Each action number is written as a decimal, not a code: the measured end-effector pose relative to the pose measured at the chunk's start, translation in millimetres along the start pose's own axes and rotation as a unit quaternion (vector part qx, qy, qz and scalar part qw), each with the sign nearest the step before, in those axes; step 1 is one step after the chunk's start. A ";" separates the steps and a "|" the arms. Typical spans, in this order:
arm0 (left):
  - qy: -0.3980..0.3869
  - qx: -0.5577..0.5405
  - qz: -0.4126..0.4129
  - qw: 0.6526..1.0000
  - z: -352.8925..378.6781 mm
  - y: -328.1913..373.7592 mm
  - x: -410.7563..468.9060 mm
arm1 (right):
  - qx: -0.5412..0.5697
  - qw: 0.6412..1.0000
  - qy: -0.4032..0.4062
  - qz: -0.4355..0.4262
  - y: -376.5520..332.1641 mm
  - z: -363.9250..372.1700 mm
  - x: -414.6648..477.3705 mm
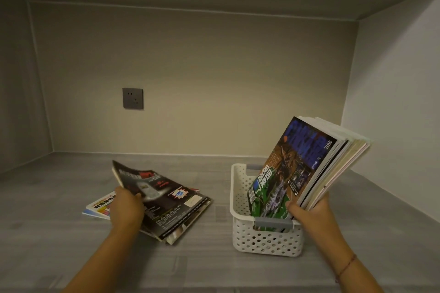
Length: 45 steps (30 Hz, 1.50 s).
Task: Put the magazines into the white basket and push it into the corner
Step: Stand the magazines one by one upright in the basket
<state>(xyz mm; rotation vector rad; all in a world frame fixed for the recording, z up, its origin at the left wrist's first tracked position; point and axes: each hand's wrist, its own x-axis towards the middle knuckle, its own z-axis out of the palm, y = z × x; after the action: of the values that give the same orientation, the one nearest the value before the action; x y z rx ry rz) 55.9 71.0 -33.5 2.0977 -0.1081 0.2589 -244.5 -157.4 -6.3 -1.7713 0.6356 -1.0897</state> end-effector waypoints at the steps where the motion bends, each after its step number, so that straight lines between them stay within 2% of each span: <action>1: -0.006 -0.006 -0.022 1.000 0.0 -3.2 0.4 | 0.000 1.000 0.001 0.000 -0.2 0.2 -0.3; 4: -0.017 0.011 -0.044 0.999 -5.8 -2.3 3.3 | 0.002 1.000 -0.001 -0.003 -0.3 0.2 -0.7; 8: -0.028 0.166 0.003 0.986 -20.5 -2.4 7.5 | 0.010 1.000 -0.007 0.001 -1.0 0.0 -0.7; 11: -0.019 0.201 0.018 0.979 -24.7 -7.9 8.0 | 0.014 1.000 -0.006 0.001 -1.3 0.6 -0.8; 14: -0.016 0.158 0.007 0.987 -27.7 -11.0 10.4 | 0.012 1.000 -0.006 0.000 -1.3 1.2 -0.8; 19: -0.040 0.015 -0.034 0.998 -37.6 0.3 19.8 | 0.013 1.000 -0.005 0.000 -1.4 1.9 -1.0; 21: -0.043 -0.029 -0.021 0.998 -40.7 11.3 19.8 | 0.018 1.000 -0.003 -0.001 -1.5 2.0 -0.8; 24: -0.020 -0.110 0.027 0.993 -43.7 44.3 5.6 | 0.020 1.000 -0.001 0.002 -1.0 1.8 -0.6; 29: 0.057 -0.232 0.193 0.952 -42.0 119.5 -43.0 | 0.017 1.000 -0.005 0.002 1.6 0.6 0.6; 33: 0.086 -0.249 0.290 0.920 -20.4 165.7 -84.1 | 0.021 1.000 -0.004 -0.004 1.9 -0.1 2.4; 38: 0.017 -0.187 0.378 0.906 20.5 187.3 -131.3 | 0.023 1.000 -0.003 -0.010 2.3 -1.0 3.3; 41: 0.008 -0.177 0.387 0.905 36.1 192.2 -142.3 | 0.015 1.000 -0.005 -0.013 4.0 -1.0 4.6; 45: -0.016 -0.177 0.360 0.916 51.0 196.8 -152.7 | 0.022 1.000 -0.003 -0.013 7.7 0.3 6.7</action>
<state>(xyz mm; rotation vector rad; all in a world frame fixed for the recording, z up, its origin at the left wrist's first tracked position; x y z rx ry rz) -121.2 -78.3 71.3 1.6242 -0.8904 0.5951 -240.7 -165.8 -10.5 -1.7488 0.5813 -1.1085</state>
